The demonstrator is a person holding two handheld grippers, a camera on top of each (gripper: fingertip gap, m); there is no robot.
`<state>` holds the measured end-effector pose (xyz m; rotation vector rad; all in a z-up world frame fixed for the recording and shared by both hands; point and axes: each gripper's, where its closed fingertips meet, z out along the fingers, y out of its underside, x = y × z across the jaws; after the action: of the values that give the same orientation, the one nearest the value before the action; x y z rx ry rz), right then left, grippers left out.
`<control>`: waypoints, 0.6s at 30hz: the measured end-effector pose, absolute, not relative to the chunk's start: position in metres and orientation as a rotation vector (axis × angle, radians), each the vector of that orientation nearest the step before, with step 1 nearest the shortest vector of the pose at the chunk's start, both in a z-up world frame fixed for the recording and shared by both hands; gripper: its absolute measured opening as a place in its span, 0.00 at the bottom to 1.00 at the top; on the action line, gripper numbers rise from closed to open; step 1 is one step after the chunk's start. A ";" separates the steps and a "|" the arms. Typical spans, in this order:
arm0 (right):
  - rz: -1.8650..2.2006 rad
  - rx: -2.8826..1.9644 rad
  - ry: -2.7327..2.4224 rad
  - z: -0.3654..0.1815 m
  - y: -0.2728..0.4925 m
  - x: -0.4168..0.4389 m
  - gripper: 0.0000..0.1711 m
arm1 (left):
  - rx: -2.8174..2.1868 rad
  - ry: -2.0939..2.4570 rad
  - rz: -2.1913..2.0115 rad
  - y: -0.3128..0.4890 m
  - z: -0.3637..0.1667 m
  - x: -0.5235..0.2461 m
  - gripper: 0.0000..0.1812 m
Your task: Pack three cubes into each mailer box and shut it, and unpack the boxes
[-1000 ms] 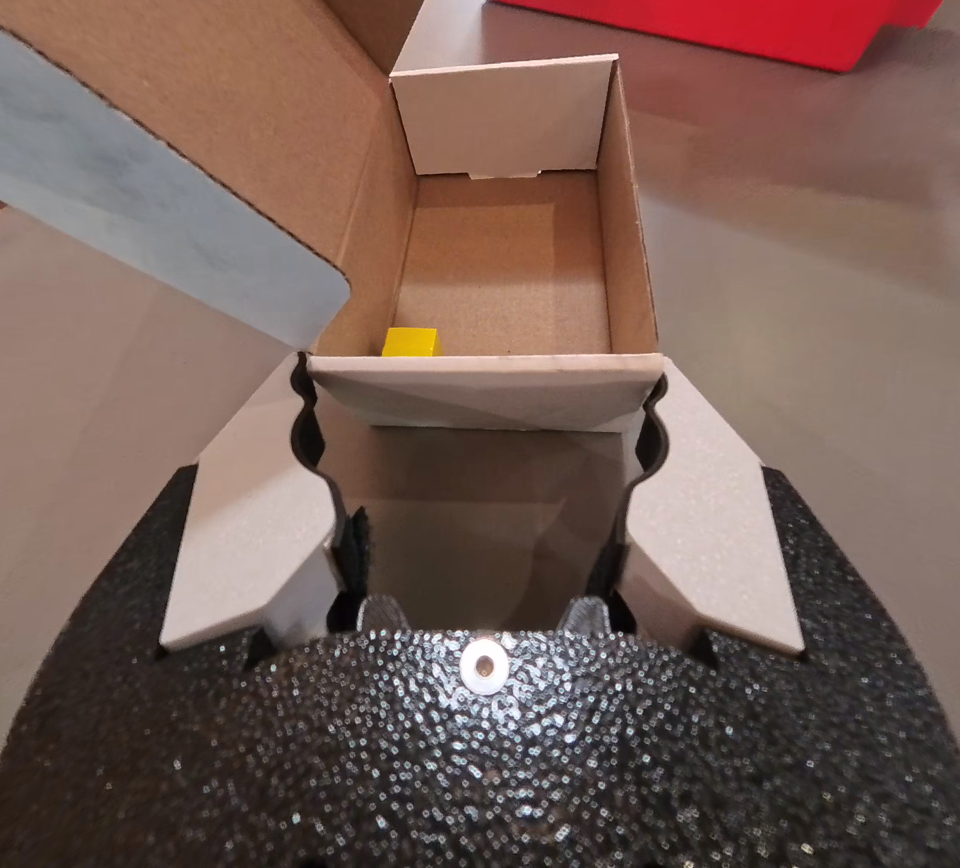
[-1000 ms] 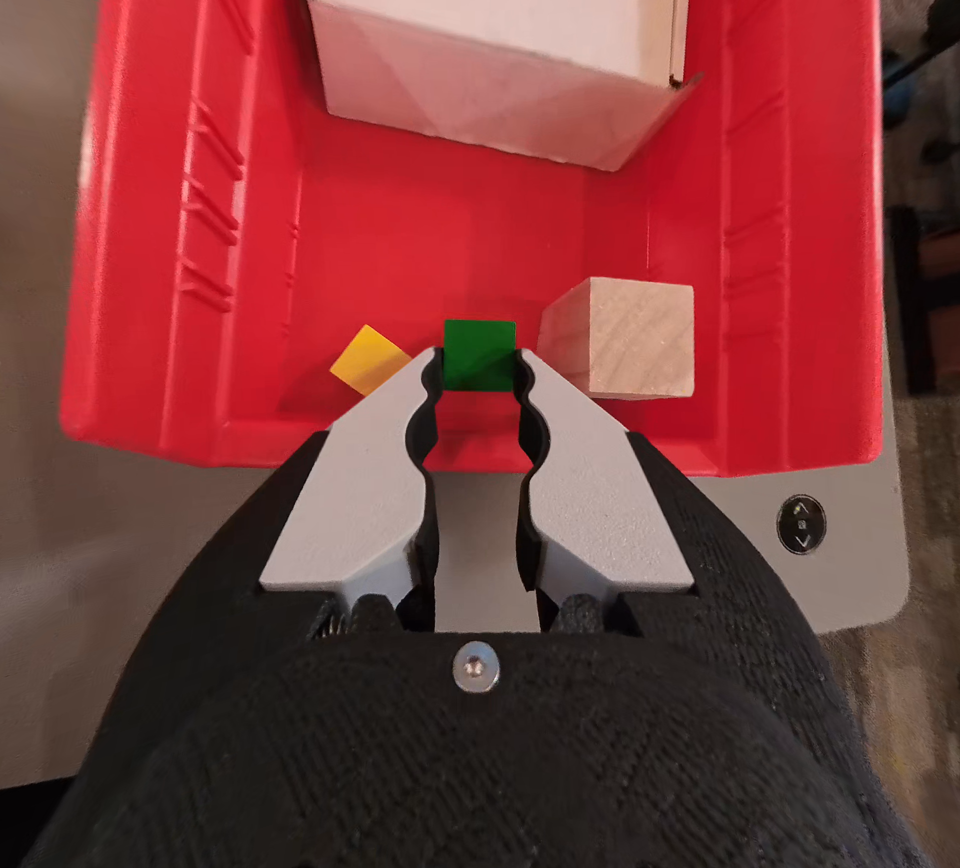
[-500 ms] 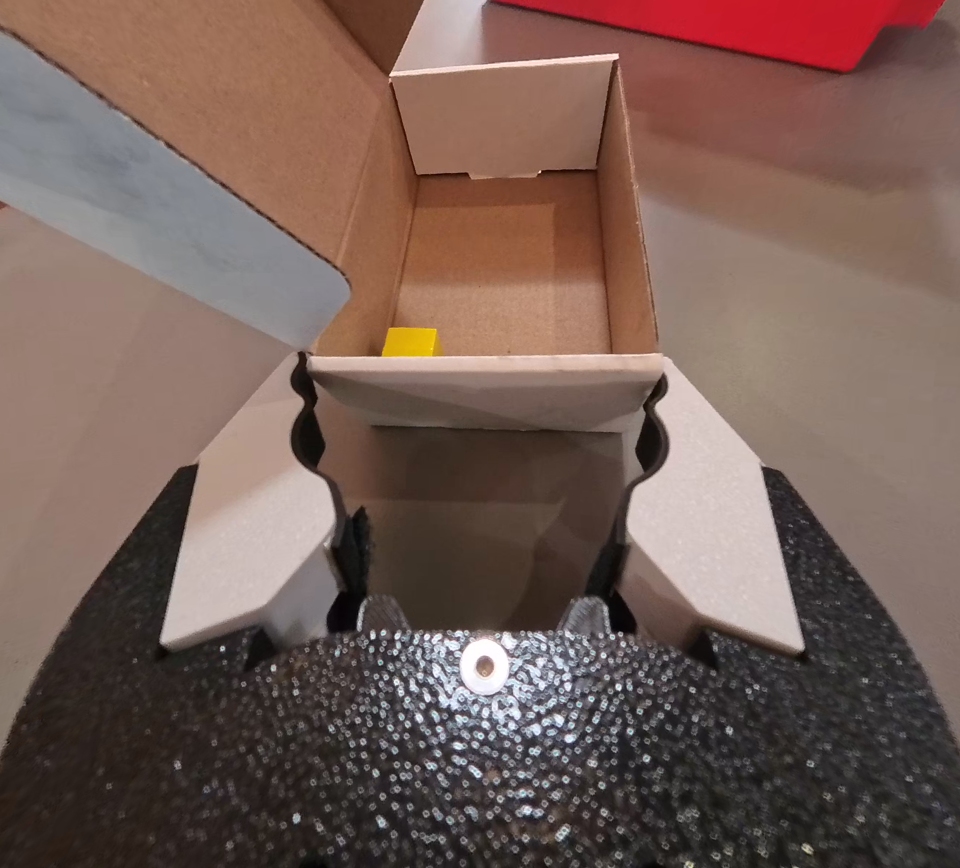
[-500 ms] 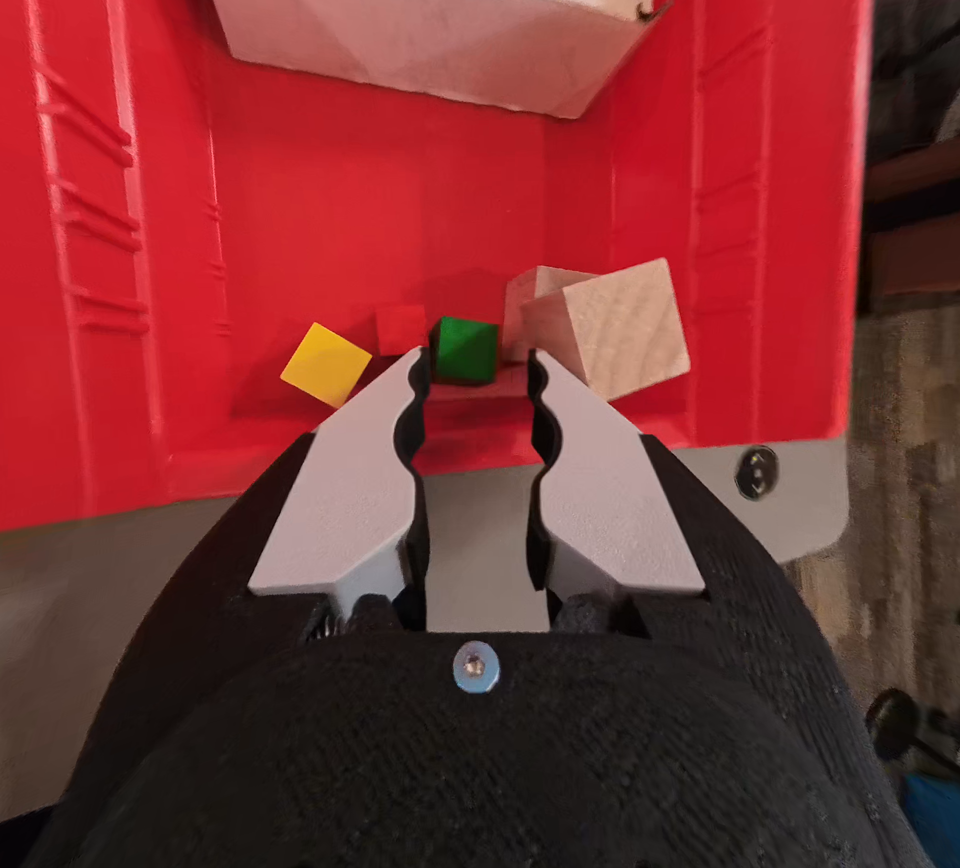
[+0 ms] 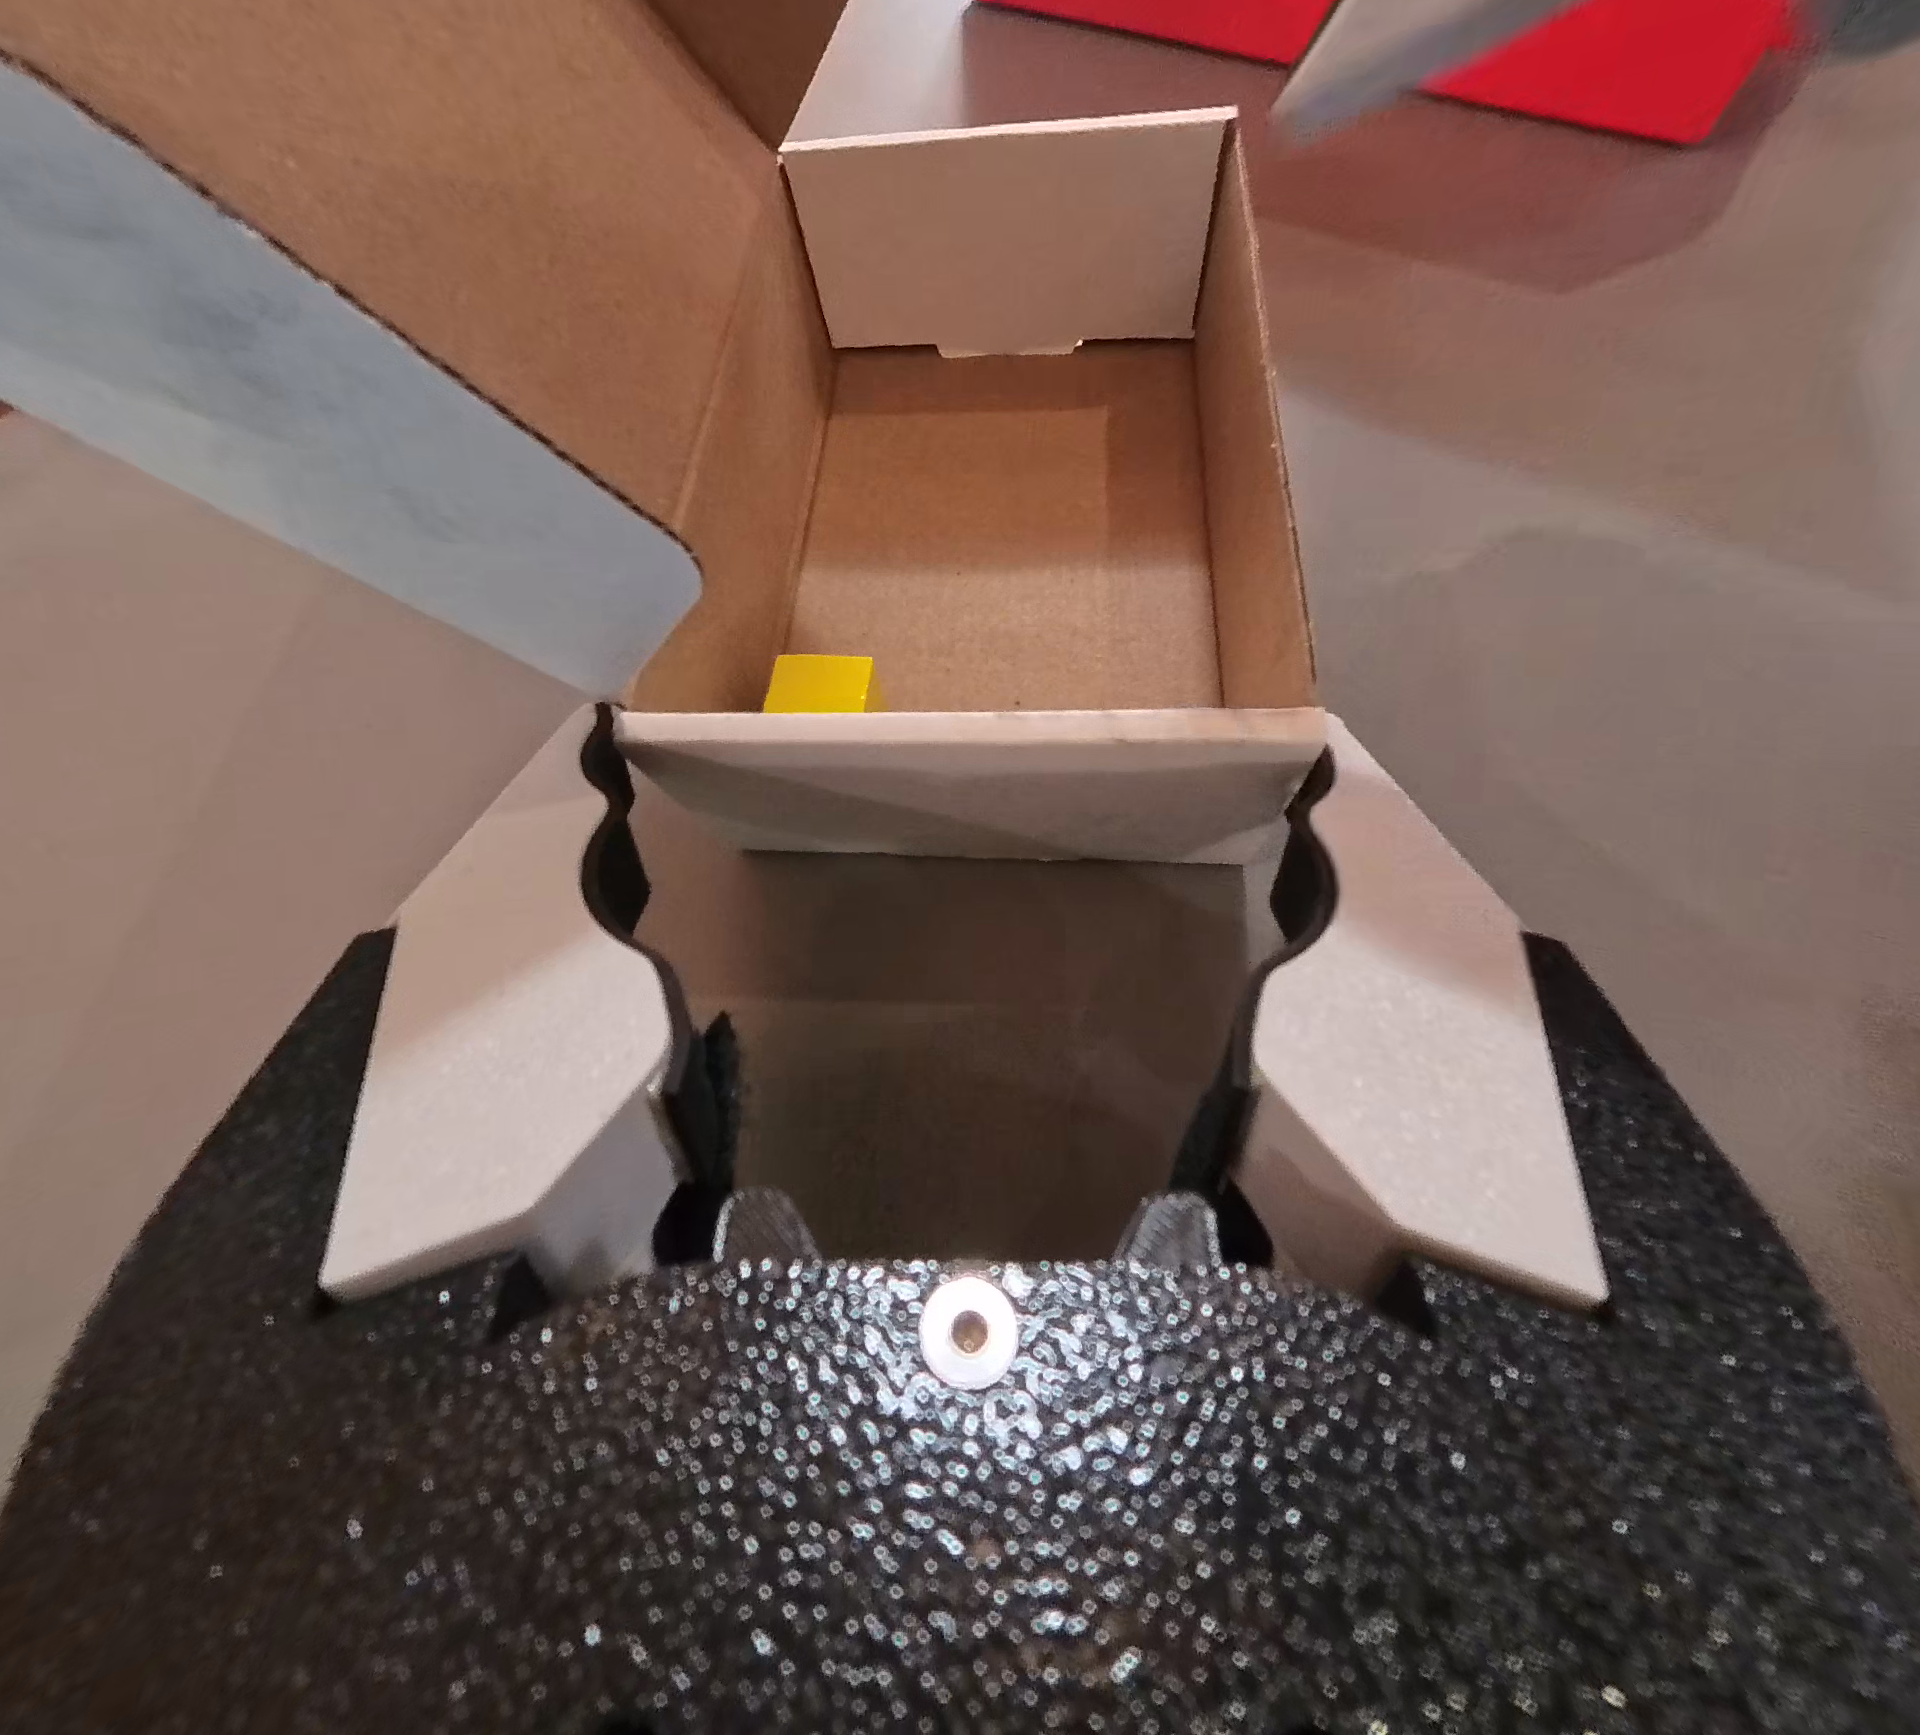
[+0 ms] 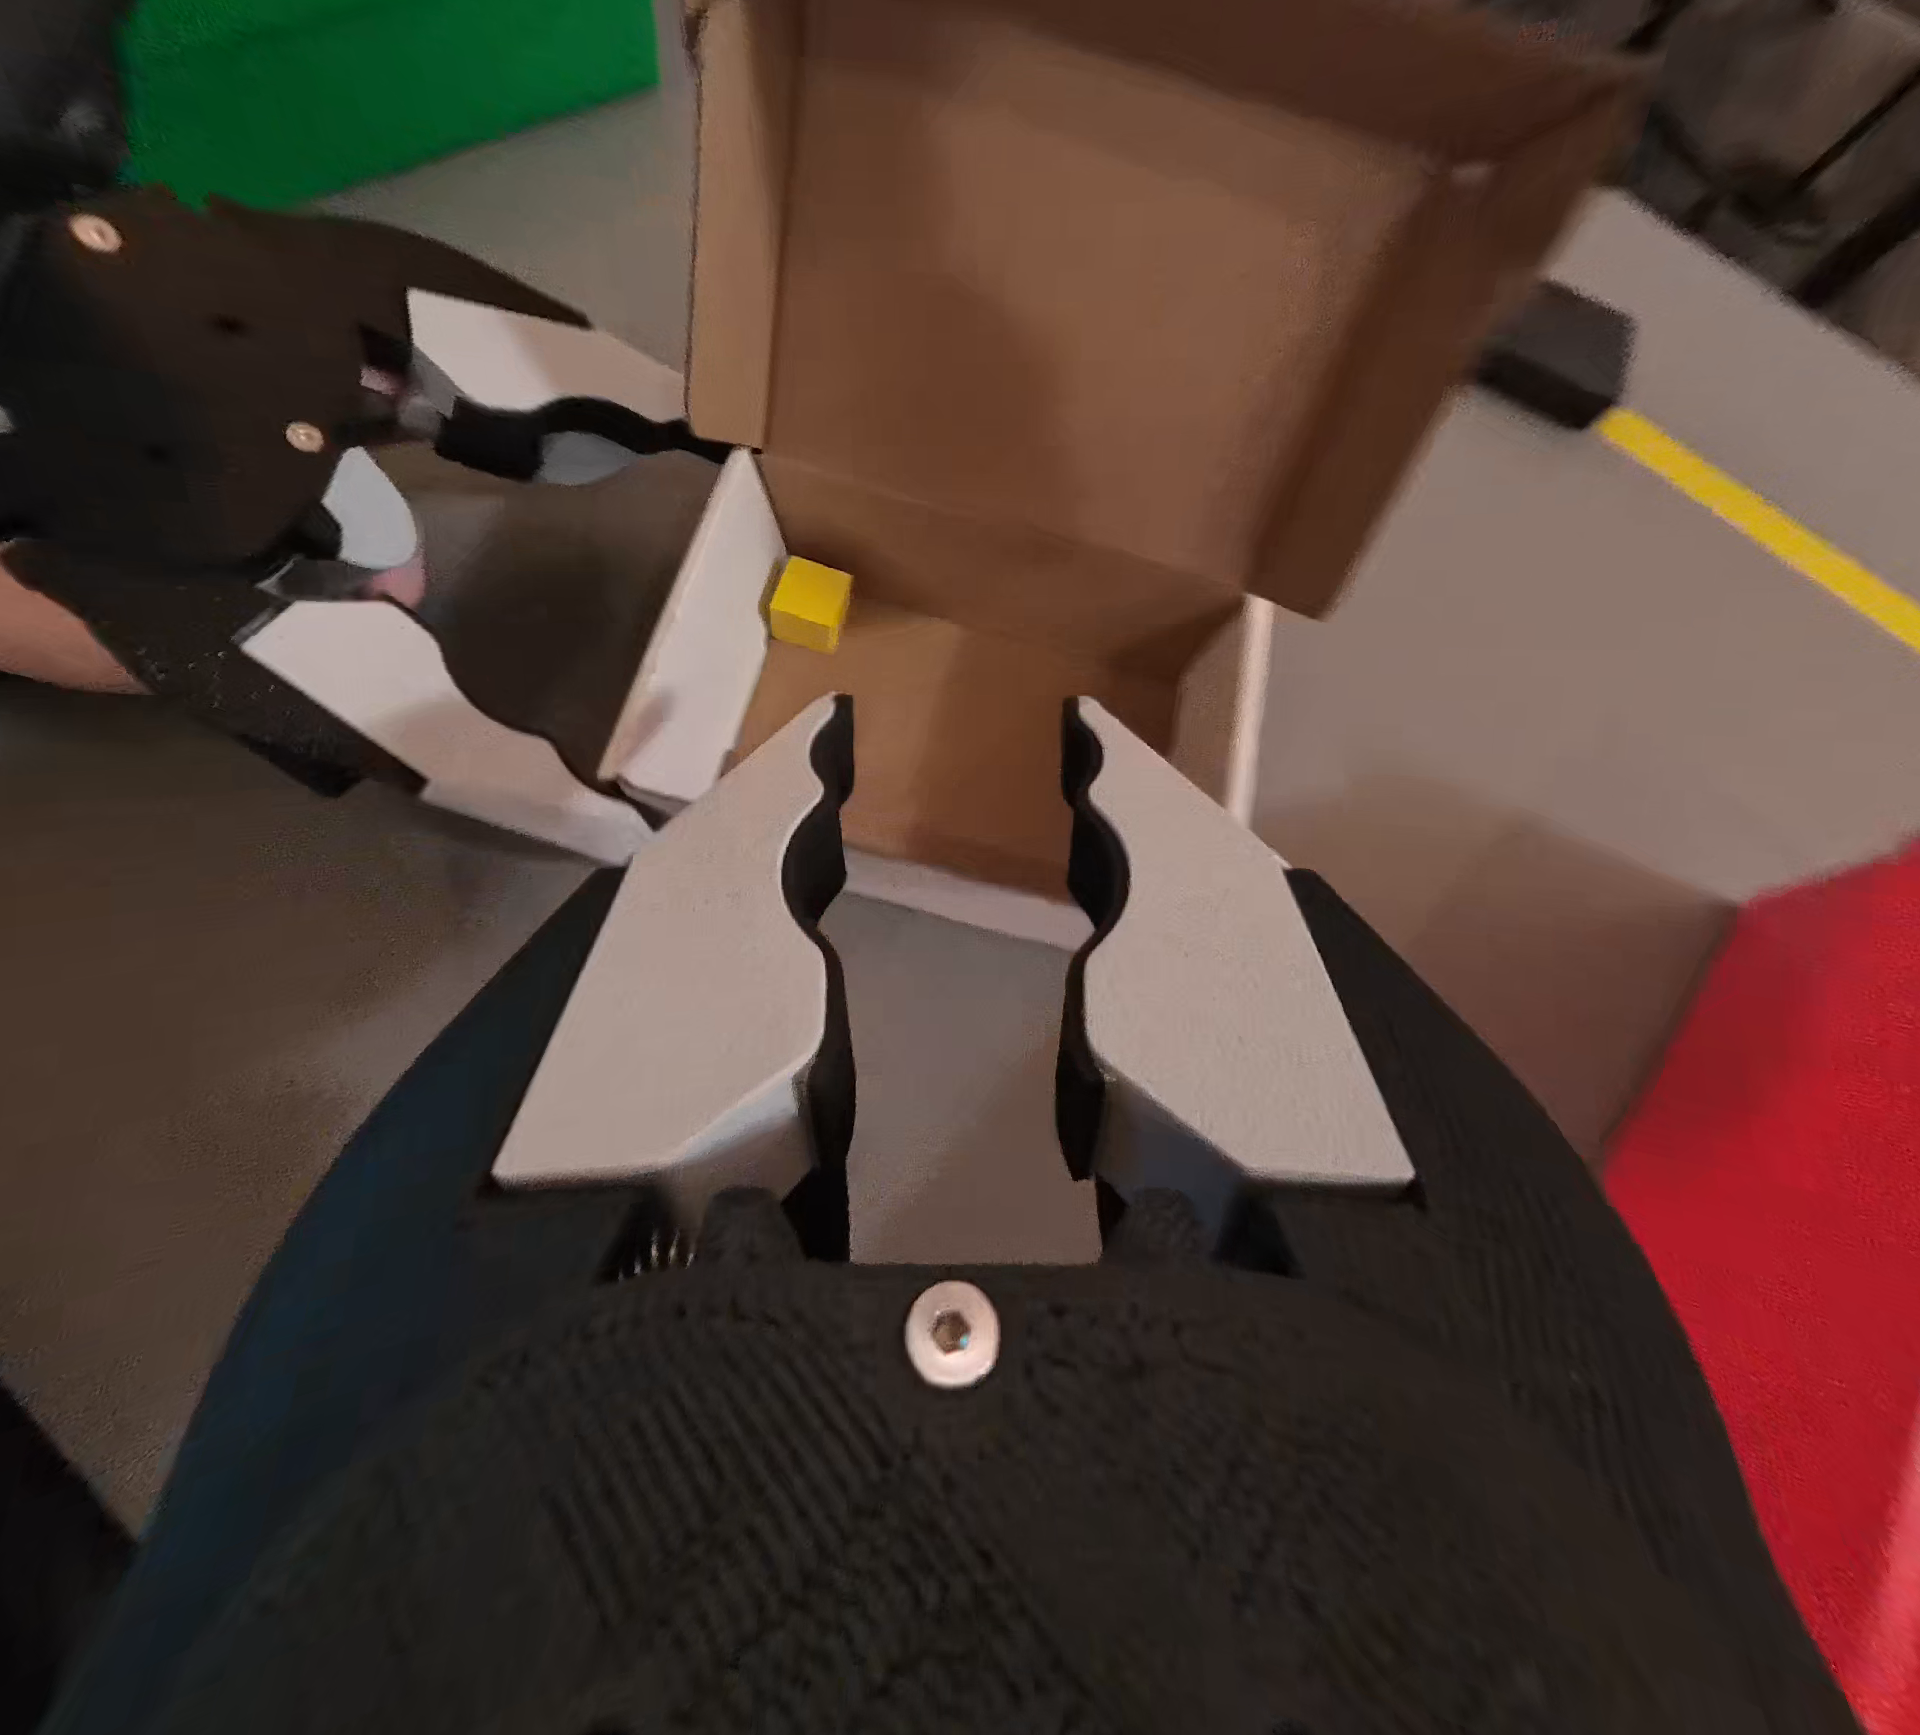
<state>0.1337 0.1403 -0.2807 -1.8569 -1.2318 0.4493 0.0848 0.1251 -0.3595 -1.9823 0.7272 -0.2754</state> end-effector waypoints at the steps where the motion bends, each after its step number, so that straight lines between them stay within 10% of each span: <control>1: 0.482 -1.885 -1.281 -0.292 0.139 0.119 0.23 | -1.983 0.727 -0.278 0.125 -0.360 0.085 0.68; 18: 0.356 -2.144 -1.574 -0.357 0.151 0.055 0.21 | -1.981 0.730 -0.276 0.126 -0.359 0.084 0.68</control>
<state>0.0555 0.1510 -0.3572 -2.1443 -1.5745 0.3557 0.0839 0.1257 -0.3595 -1.9810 0.7303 -0.2756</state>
